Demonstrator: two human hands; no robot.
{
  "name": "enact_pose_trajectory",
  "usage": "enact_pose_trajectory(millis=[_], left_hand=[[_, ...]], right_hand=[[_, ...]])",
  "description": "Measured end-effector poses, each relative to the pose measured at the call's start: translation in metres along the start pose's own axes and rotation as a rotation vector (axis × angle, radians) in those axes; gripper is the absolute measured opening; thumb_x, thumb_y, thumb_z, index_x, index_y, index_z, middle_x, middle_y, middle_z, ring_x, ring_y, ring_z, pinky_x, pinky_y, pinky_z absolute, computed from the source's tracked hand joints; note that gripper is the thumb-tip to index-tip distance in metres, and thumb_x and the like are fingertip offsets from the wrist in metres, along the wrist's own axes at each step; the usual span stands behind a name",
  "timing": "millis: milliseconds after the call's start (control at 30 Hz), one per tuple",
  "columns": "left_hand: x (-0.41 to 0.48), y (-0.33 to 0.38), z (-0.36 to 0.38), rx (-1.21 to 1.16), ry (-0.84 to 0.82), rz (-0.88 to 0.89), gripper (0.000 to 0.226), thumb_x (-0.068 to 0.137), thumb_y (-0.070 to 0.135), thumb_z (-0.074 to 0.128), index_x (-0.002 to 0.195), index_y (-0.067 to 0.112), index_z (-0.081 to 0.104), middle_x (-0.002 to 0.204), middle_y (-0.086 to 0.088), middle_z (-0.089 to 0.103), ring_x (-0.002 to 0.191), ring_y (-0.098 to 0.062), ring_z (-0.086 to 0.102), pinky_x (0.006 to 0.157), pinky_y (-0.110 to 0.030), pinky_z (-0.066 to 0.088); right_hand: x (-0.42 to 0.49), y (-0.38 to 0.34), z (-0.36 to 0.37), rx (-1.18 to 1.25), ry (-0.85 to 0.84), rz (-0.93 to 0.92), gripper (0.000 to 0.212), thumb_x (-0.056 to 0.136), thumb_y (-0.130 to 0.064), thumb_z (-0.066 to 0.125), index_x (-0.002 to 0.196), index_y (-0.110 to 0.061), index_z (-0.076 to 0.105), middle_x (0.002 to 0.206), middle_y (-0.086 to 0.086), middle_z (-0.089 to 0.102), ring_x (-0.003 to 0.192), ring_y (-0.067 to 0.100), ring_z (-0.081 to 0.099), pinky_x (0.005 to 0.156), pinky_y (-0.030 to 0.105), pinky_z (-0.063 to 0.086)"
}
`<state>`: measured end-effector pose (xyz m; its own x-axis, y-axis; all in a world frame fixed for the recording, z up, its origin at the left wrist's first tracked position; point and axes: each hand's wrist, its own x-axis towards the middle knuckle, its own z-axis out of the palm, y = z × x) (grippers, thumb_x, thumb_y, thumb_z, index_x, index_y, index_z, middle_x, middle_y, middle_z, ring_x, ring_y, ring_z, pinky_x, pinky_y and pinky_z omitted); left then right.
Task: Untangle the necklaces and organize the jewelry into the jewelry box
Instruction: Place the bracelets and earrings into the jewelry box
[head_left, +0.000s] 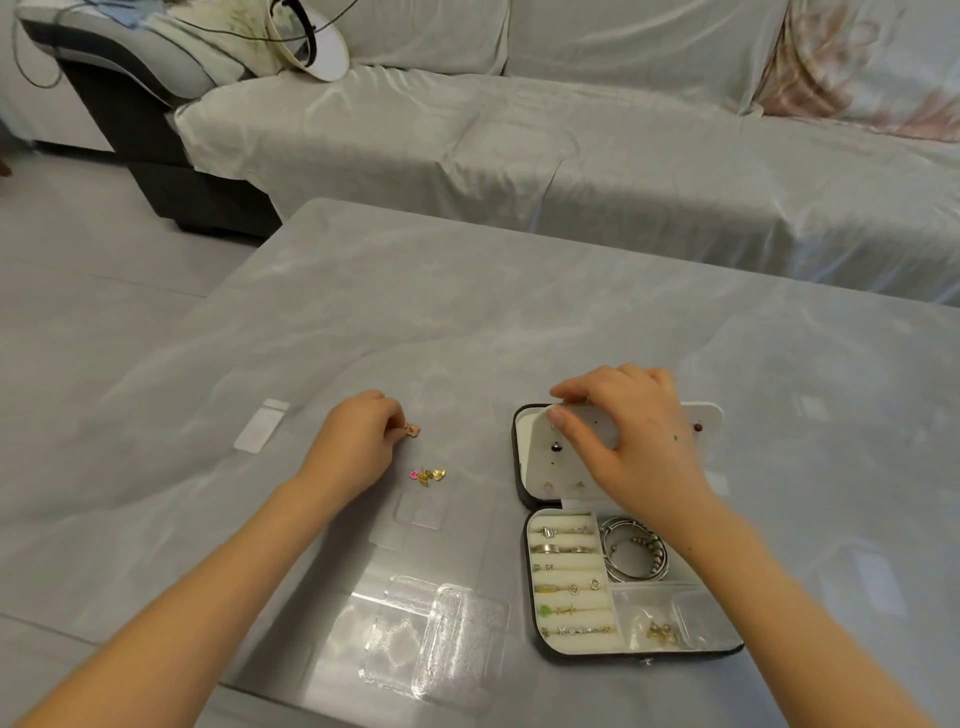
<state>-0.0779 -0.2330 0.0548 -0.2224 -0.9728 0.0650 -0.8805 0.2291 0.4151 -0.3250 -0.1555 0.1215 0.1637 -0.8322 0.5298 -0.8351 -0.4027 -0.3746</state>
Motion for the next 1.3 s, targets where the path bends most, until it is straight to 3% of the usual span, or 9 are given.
enact_pose_trajectory(millis=[233, 300, 367, 500, 700, 833, 967, 1100, 1300], left_hand=[[0.003, 0.013, -0.012, -0.048, 0.03, -0.045, 0.008, 0.09, 0.01, 0.058, 0.085, 0.007, 0.063, 0.087, -0.004, 0.056, 0.086, -0.025, 0.056, 0.065, -0.023, 0.031], [-0.004, 0.038, -0.029, -0.373, 0.068, -0.083, 0.01, 0.087, 0.012, 0.063, 0.077, 0.012, 0.063, 0.075, 0.002, 0.06, 0.072, -0.013, 0.058, 0.058, -0.017, 0.036], [-0.015, 0.073, -0.046, -0.797, -0.055, -0.098, 0.013, 0.085, 0.012, 0.065, 0.073, 0.016, 0.065, 0.067, 0.007, 0.063, 0.062, -0.002, 0.055, 0.058, -0.012, 0.04], [-0.021, 0.118, -0.049, -1.087, -0.364, -0.078, 0.012, 0.087, 0.013, 0.061, 0.077, 0.015, 0.067, 0.064, 0.009, 0.062, 0.062, -0.002, 0.053, 0.066, -0.018, 0.043], [-0.011, 0.133, -0.048, -1.095, -0.458, -0.05, 0.012, 0.087, 0.014, 0.062, 0.077, 0.012, 0.068, 0.07, -0.001, 0.057, 0.065, -0.009, 0.047, 0.064, -0.014, 0.044], [-0.006, 0.133, -0.055, -1.024, -0.501, -0.01, 0.013, 0.088, 0.015, 0.06, 0.078, 0.011, 0.066, 0.073, -0.009, 0.051, 0.066, -0.013, 0.042, 0.064, -0.017, 0.041], [0.001, 0.132, -0.062, -0.898, -0.601, 0.052, 0.016, 0.09, 0.017, 0.058, 0.081, 0.006, 0.065, 0.079, -0.013, 0.045, 0.068, -0.015, 0.039, 0.065, -0.02, 0.038], [0.012, 0.134, -0.068, -0.877, -0.745, 0.085, 0.015, 0.089, 0.015, 0.056, 0.079, 0.006, 0.061, 0.071, -0.007, 0.047, 0.065, -0.011, 0.042, 0.064, -0.017, 0.04], [0.024, 0.138, -0.071, -0.9, -0.796, 0.099, 0.017, 0.089, 0.013, 0.054, 0.075, 0.007, 0.059, 0.067, -0.001, 0.05, 0.061, -0.008, 0.045, 0.063, -0.016, 0.042]], right_hand=[[-0.007, 0.008, 0.002, 0.15, -0.051, 0.037, 0.025, 0.085, -0.035, 0.052, 0.102, -0.022, 0.065, 0.098, -0.009, 0.063, 0.093, 0.009, 0.055, 0.087, 0.027, 0.032], [-0.007, 0.008, 0.001, 0.202, -0.062, 0.047, 0.025, 0.083, -0.038, 0.055, 0.103, -0.028, 0.065, 0.101, -0.012, 0.061, 0.097, 0.007, 0.054, 0.089, 0.028, 0.032], [-0.006, 0.006, 0.0, 0.264, -0.059, 0.066, 0.022, 0.081, -0.045, 0.058, 0.099, -0.035, 0.064, 0.101, -0.015, 0.061, 0.099, 0.003, 0.054, 0.091, 0.026, 0.03], [-0.002, 0.003, -0.003, 0.345, -0.062, 0.086, 0.019, 0.077, -0.05, 0.06, 0.088, -0.035, 0.062, 0.096, -0.018, 0.063, 0.099, 0.002, 0.057, 0.092, 0.025, 0.029], [-0.005, 0.004, -0.008, 0.448, -0.078, 0.238, 0.021, 0.075, -0.051, 0.06, 0.087, -0.034, 0.063, 0.092, -0.023, 0.064, 0.097, -0.005, 0.049, 0.089, 0.02, 0.035], [-0.004, 0.007, -0.01, 0.52, -0.104, 0.267, 0.018, 0.08, -0.049, 0.059, 0.09, -0.035, 0.062, 0.091, -0.02, 0.065, 0.1, 0.017, 0.055, 0.089, 0.042, 0.045], [0.0, 0.007, -0.014, 0.587, -0.155, 0.202, 0.02, 0.083, -0.041, 0.059, 0.09, -0.024, 0.065, 0.088, -0.011, 0.066, 0.091, 0.015, 0.06, 0.088, 0.048, 0.044], [0.004, 0.008, -0.021, 0.672, -0.212, 0.177, 0.017, 0.084, -0.024, 0.063, 0.088, -0.007, 0.064, 0.087, 0.001, 0.063, 0.088, 0.015, 0.058, 0.085, 0.034, 0.046], [0.01, 0.014, -0.028, 0.746, -0.276, 0.212, 0.011, 0.084, -0.019, 0.061, 0.089, -0.009, 0.062, 0.095, 0.008, 0.06, 0.095, 0.018, 0.057, 0.084, 0.023, 0.046]])
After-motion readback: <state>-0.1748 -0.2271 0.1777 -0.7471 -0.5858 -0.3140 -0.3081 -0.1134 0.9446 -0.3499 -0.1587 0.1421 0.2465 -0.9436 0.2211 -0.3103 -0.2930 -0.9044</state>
